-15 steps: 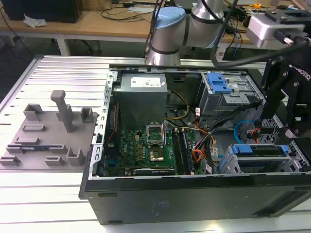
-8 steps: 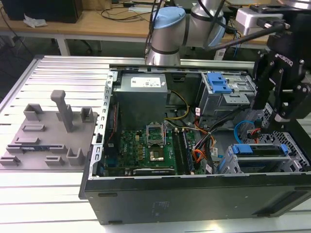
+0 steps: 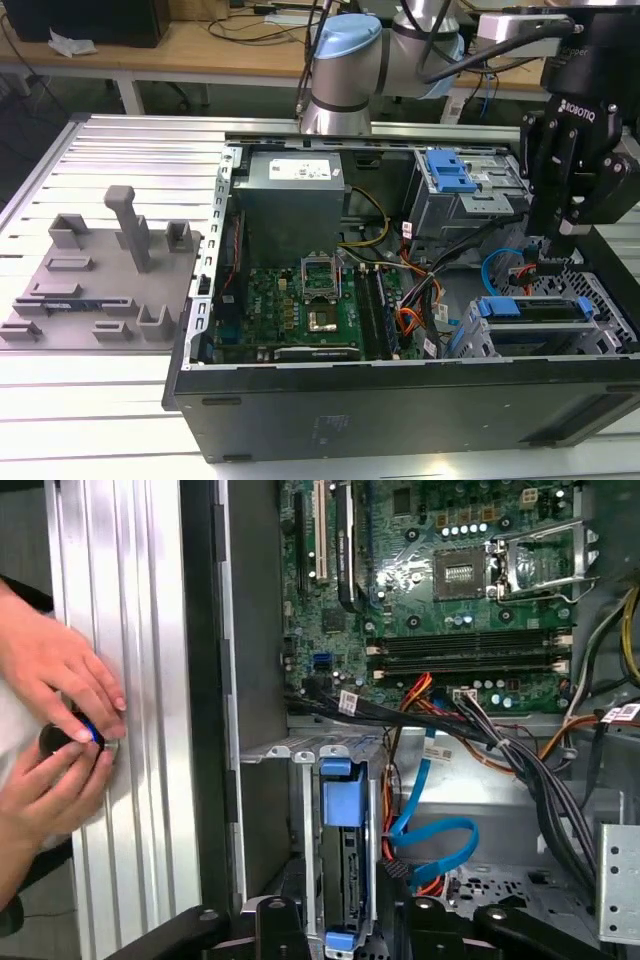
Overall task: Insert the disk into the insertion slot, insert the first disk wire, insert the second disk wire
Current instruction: 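Insert the first disk wire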
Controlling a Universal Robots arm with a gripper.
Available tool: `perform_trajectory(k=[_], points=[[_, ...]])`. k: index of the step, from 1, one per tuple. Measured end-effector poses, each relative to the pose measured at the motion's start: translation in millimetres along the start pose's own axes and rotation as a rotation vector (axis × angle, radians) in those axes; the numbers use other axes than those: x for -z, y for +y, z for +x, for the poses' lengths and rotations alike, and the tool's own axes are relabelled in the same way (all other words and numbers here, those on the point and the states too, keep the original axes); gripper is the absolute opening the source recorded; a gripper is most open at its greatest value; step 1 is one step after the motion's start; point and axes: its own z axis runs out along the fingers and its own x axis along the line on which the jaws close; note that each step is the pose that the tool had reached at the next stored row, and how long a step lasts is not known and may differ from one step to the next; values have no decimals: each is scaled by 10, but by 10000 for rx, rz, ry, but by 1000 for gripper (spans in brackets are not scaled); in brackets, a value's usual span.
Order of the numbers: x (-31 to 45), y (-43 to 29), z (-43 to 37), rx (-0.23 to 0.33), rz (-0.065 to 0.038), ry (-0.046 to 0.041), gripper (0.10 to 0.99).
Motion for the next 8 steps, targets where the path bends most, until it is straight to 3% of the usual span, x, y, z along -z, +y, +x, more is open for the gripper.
perform_trajectory(k=[2,4,8], points=[[8,2,-58,6,3,103,408],[32,-8,-206,23,11,202,408],[22,-79,-274,71,24,201,408]])
